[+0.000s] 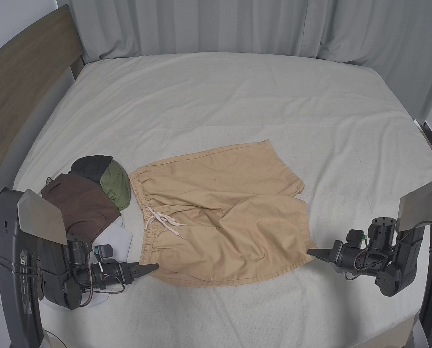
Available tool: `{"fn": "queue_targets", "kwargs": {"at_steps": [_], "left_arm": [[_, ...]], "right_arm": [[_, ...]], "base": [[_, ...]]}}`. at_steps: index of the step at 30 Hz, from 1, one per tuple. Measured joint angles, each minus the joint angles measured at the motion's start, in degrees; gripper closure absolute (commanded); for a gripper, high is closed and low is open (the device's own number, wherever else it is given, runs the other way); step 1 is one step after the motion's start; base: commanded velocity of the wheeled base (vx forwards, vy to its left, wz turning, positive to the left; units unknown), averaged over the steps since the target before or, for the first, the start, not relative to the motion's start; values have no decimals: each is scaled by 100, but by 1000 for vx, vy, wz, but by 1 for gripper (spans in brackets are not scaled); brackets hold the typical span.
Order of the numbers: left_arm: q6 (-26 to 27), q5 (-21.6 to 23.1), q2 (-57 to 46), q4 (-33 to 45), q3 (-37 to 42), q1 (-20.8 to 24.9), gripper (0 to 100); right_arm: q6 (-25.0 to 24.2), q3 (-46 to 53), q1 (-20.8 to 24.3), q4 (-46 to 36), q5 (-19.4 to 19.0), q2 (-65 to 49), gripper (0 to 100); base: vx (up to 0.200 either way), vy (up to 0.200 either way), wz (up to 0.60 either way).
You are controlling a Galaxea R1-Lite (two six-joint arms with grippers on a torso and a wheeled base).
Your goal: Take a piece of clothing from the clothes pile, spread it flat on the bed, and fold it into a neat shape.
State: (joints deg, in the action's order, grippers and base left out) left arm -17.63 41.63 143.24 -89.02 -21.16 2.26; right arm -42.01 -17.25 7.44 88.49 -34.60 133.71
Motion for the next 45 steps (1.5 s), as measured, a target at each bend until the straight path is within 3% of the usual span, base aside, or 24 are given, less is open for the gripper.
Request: {"fn": "queue_targets", "kwargs": {"at_steps": [4,5,14,22,26,36,45], "left_arm": [[-16,-6,17,1,-44,30,0],[-18,-9,20,1,-55,41,100],[-10,-26,84,9,-157,96,100],[37,-20,113,6,-111,35,100],[113,11,87,6,6,-59,100],[290,82,-49,4,271,-212,100],[591,233,-112,4,516,-255,100]], "right_arm": [[-2,5,0,-2,-2,0,100],[0,5,0,0,0,0,100],[24,41,2,0,-2,-2,100],[464,168,0,0,0,-2,100],[950,322,-39,0,4,-7,100],[2895,691,-433,-13,-7,11,100],[3734,898,-673,-17,-18,44,100]], "base": [[0,0,0],[0,0,0],[0,0,0],[0,0,0],[0,0,0],[0,0,0],[0,0,0]]}}
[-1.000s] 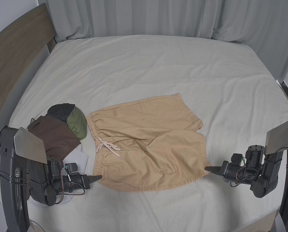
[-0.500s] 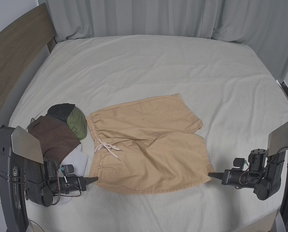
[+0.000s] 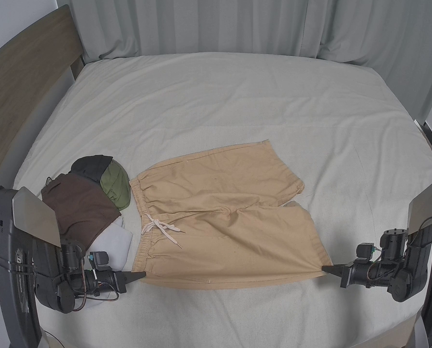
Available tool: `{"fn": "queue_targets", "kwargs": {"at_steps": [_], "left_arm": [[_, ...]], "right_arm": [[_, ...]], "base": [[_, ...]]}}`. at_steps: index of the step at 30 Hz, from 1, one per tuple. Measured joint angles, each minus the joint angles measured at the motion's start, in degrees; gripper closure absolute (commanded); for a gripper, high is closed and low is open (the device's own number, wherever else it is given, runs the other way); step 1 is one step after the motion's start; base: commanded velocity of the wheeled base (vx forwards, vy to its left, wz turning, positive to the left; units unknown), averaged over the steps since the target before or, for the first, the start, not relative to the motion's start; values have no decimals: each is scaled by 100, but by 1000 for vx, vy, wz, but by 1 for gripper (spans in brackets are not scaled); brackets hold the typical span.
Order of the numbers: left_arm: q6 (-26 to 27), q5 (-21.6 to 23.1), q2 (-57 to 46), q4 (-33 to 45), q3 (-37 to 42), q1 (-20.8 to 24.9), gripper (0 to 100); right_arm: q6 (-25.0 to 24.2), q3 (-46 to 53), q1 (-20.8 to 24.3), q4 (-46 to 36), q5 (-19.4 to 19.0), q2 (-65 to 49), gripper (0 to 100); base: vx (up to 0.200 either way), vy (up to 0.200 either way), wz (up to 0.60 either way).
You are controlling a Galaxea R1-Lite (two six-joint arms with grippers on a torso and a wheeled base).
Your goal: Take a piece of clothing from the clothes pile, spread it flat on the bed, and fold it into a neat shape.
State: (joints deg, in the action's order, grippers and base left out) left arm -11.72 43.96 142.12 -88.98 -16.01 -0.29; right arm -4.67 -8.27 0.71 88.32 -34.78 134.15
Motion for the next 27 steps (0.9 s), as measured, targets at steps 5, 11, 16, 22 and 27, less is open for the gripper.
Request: {"fn": "queue_targets", "kwargs": {"at_steps": [5,11,16,22,27], "left_arm": [[135,101,-9,-2,118,-11,100],[584,265,-13,-2,300,-108,100],[887,356,-13,-2,518,-191,100],[1262,363,2,2,789,-216,100],[1469,358,20,0,981,-223,100]], "right_arm": [[145,111,-13,0,10,4,100],[366,273,20,0,11,1,100],[586,458,30,0,10,-5,100],[885,684,33,0,10,-24,100],[929,719,33,-7,10,-29,100]], "base": [[0,0,0],[0,0,0],[0,0,0],[0,0,0],[0,0,0]]}}
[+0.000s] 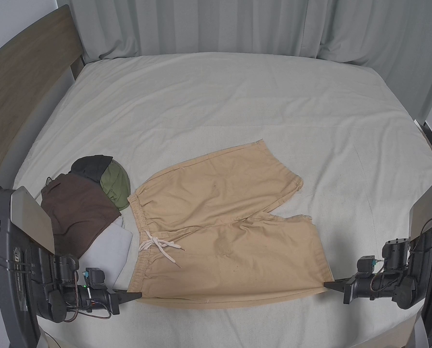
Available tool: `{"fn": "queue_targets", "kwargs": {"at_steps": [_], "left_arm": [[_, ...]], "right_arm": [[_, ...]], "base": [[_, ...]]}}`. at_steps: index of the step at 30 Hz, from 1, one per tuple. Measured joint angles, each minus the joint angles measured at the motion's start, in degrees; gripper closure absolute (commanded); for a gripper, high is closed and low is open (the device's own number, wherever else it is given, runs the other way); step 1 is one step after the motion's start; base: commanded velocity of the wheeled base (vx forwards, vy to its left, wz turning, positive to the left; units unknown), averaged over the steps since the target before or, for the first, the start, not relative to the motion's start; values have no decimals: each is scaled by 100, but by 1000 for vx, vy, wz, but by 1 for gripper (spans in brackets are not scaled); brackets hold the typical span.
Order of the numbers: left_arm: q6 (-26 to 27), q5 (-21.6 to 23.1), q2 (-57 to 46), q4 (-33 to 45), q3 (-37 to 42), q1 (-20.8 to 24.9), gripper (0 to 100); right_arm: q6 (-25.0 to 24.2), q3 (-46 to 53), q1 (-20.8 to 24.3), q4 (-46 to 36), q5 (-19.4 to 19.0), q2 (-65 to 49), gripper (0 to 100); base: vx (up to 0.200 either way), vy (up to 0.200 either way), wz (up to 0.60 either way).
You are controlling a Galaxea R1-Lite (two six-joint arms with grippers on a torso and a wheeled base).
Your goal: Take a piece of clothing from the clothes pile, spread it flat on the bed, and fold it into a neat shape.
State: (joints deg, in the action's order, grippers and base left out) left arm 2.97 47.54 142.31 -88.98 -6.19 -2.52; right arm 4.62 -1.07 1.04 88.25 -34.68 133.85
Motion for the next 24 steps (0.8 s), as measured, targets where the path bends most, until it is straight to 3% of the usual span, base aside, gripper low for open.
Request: {"fn": "queue_targets", "kwargs": {"at_steps": [14,17,24], "left_arm": [[74,251,-56,5,-59,62,100],[6,288,-174,7,-127,88,100],[-441,315,-530,7,-362,129,100]], "right_arm": [[-106,-29,11,10,-78,-172,100],[-396,-96,52,5,-117,-345,100],[-1597,-380,288,7,-108,-905,100]], "base": [[0,0,0],[0,0,0],[0,0,0]]}}
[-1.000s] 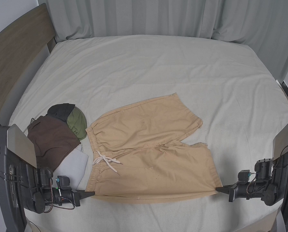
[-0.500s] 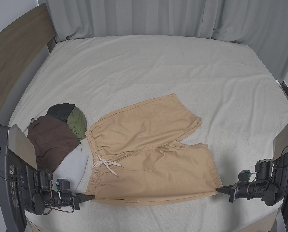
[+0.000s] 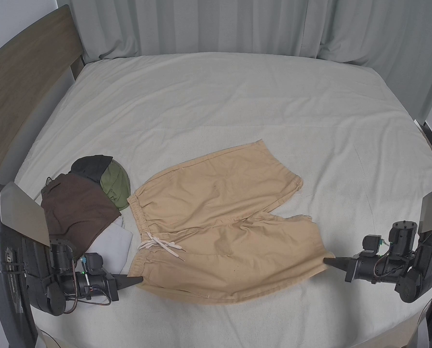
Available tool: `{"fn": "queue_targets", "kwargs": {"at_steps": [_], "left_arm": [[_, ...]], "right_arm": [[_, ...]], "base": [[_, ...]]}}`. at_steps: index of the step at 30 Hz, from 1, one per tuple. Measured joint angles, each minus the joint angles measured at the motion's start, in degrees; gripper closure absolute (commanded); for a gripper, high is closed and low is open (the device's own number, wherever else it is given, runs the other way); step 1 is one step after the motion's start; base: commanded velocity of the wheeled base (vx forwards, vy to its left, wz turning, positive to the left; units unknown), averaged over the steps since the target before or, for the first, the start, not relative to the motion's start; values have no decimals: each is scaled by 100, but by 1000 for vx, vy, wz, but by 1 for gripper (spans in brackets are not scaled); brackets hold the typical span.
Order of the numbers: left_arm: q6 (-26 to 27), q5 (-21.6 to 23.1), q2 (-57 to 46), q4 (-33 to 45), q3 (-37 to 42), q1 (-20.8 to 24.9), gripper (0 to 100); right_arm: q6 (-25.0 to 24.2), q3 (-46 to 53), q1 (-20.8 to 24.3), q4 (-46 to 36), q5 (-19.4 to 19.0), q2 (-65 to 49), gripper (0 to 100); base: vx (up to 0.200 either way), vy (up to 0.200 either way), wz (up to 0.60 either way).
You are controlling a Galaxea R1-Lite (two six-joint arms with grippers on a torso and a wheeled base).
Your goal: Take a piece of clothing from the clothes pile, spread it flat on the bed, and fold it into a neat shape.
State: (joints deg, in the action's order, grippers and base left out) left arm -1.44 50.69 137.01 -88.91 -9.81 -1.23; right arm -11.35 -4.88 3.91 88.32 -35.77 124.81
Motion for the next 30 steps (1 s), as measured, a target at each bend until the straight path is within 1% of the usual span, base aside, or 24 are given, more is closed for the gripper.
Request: {"fn": "queue_targets", "kwargs": {"at_steps": [3,8,14,26,30], "left_arm": [[-269,6,-193,0,-158,16,100],[-501,5,-444,-2,-391,39,100],[-749,-39,-636,-2,-538,41,100],[-800,-68,-733,-7,-628,30,100],[-868,-74,-741,-5,-647,27,100]], "right_arm": [[-312,-208,115,2,35,-256,100],[-529,-492,189,2,163,-494,100],[-627,-667,210,2,187,-623,100],[-712,-747,232,4,196,-701,100],[-736,-777,283,4,339,-706,100]], "base": [[0,0,0],[0,0,0],[0,0,0],[0,0,0],[0,0,0]]}}
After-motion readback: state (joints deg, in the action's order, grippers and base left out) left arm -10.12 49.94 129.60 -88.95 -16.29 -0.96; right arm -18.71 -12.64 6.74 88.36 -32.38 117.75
